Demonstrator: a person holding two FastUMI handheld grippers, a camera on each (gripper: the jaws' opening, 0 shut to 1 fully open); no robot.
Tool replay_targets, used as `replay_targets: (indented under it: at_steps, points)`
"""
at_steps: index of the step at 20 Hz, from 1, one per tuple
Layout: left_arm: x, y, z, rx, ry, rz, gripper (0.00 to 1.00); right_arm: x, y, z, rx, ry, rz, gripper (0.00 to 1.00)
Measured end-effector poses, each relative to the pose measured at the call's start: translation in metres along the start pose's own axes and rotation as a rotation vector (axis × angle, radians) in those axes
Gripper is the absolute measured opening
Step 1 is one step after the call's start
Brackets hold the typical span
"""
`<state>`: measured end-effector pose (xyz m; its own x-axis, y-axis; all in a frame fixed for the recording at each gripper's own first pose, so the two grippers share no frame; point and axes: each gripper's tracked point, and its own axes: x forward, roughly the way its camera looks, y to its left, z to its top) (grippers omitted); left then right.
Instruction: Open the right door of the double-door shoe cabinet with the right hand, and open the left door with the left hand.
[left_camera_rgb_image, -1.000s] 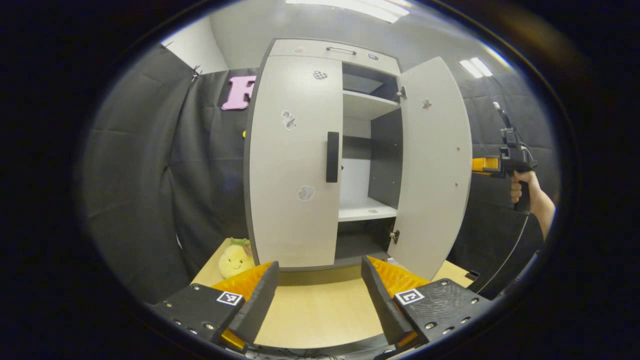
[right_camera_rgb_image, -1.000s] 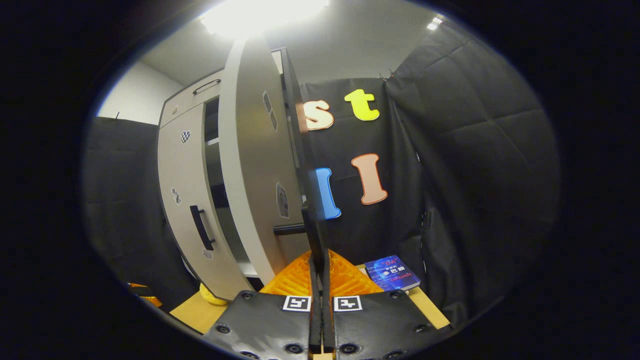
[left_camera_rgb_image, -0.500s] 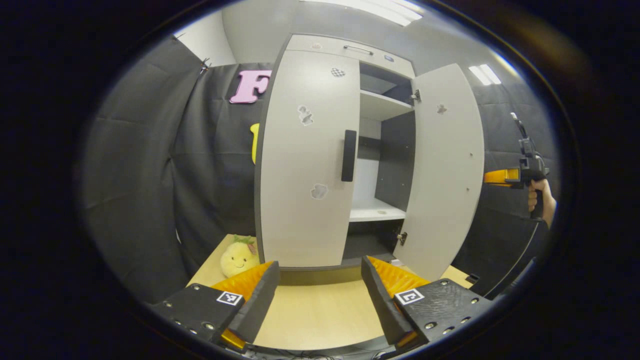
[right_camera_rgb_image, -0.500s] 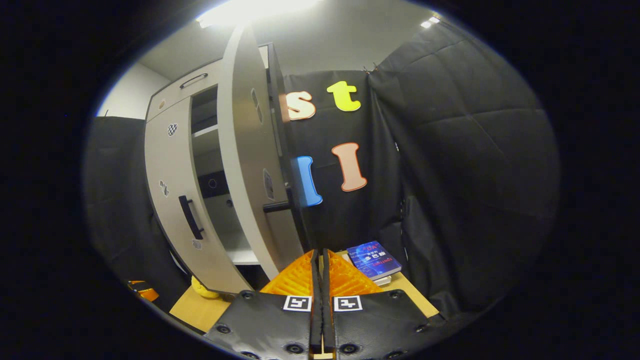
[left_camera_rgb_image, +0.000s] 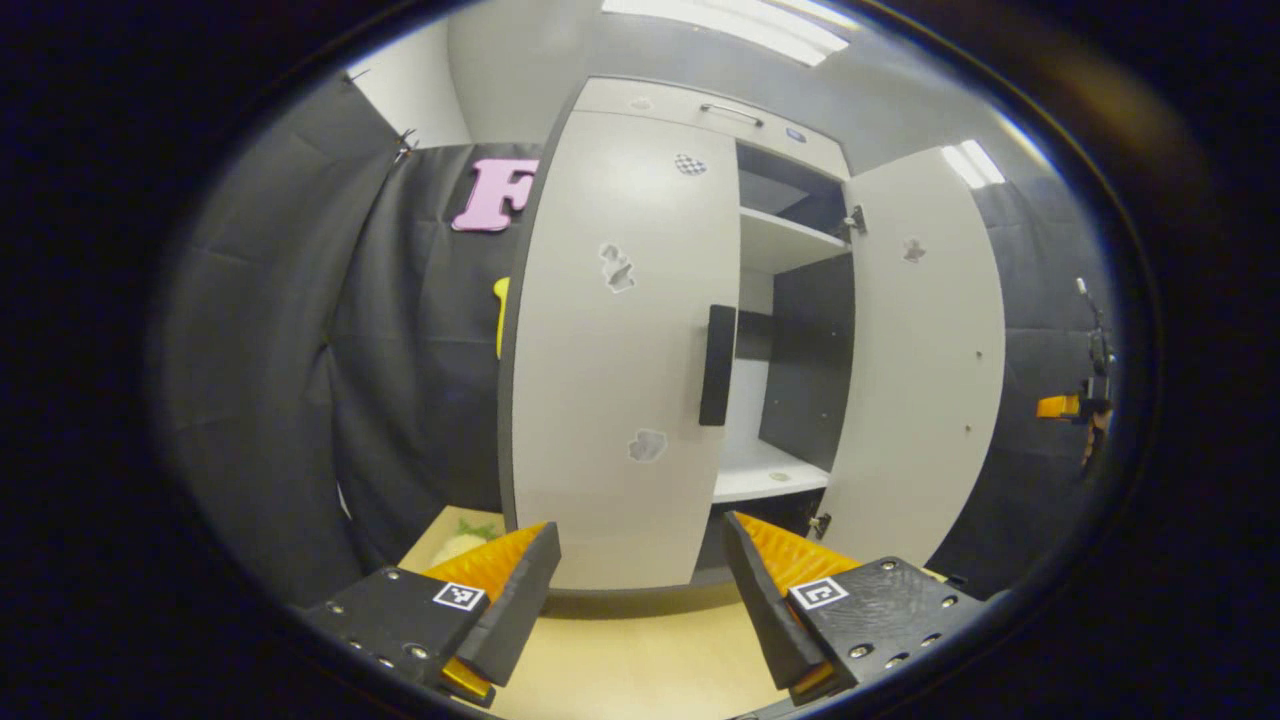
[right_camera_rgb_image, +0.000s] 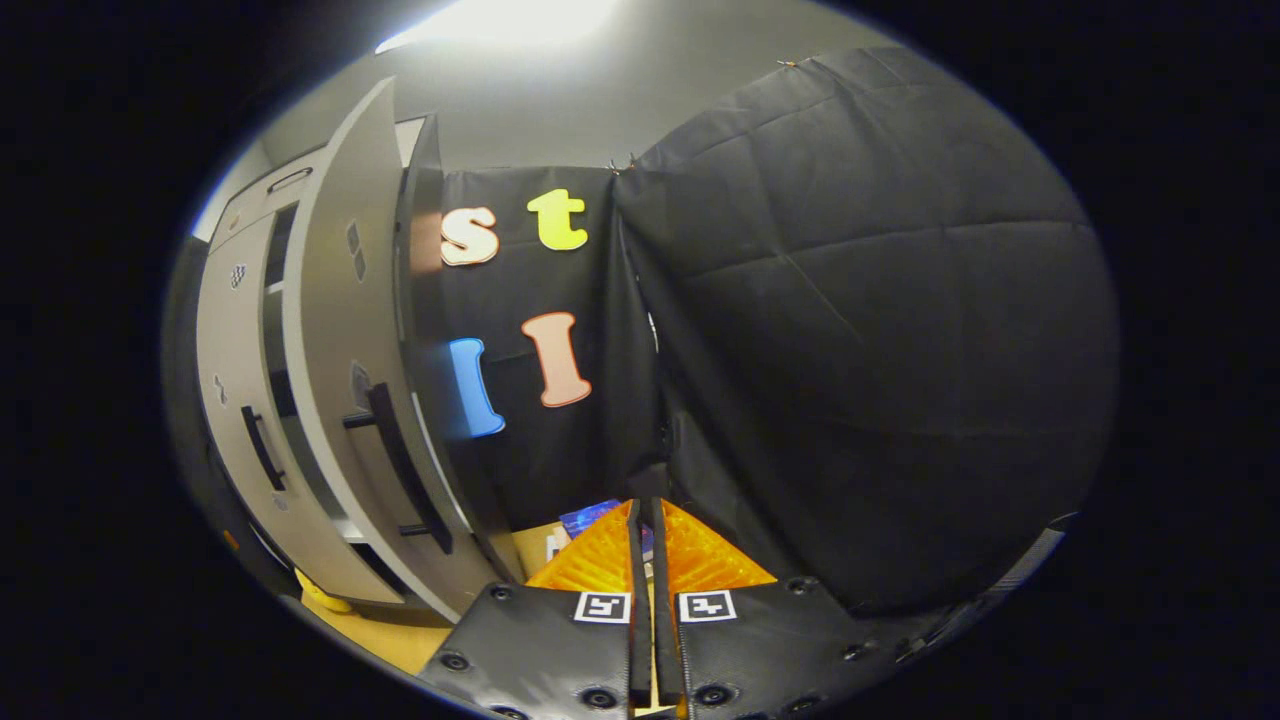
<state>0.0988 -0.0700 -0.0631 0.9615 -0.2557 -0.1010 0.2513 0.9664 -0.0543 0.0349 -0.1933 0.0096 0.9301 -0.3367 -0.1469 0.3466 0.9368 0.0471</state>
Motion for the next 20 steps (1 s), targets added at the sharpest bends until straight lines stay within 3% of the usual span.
replay_targets:
  at_steps: [1, 2, 3, 6, 10, 14, 20]
  points:
    - [0.009, -0.004, 0.009, 0.024, -0.015, -0.003, 0.93, 0.003, -0.002, 0.000, -0.005, 0.001, 0.006, 0.04]
    - [0.016, -0.009, 0.018, 0.040, -0.030, -0.007, 0.93, 0.008, -0.009, -0.002, -0.014, 0.005, -0.023, 0.19]
    - [0.023, -0.016, 0.025, 0.047, -0.043, -0.013, 0.94, 0.018, -0.013, -0.003, -0.023, -0.009, -0.041, 0.25]
    - [0.049, -0.039, 0.045, 0.038, -0.072, -0.043, 0.93, 0.028, -0.024, -0.008, -0.034, -0.015, -0.069, 0.94]
    - [0.090, -0.058, 0.065, 0.047, -0.103, -0.035, 0.92, 0.046, -0.035, -0.013, -0.038, -0.023, -0.066, 0.98]
    - [0.129, -0.065, 0.074, 0.047, -0.097, 0.018, 0.92, 0.065, -0.040, -0.012, 0.035, -0.015, -0.034, 0.98]
    - [0.176, -0.077, 0.091, 0.069, -0.119, 0.086, 0.92, 0.110, -0.051, -0.008, 0.020, -0.005, -0.027, 0.98]
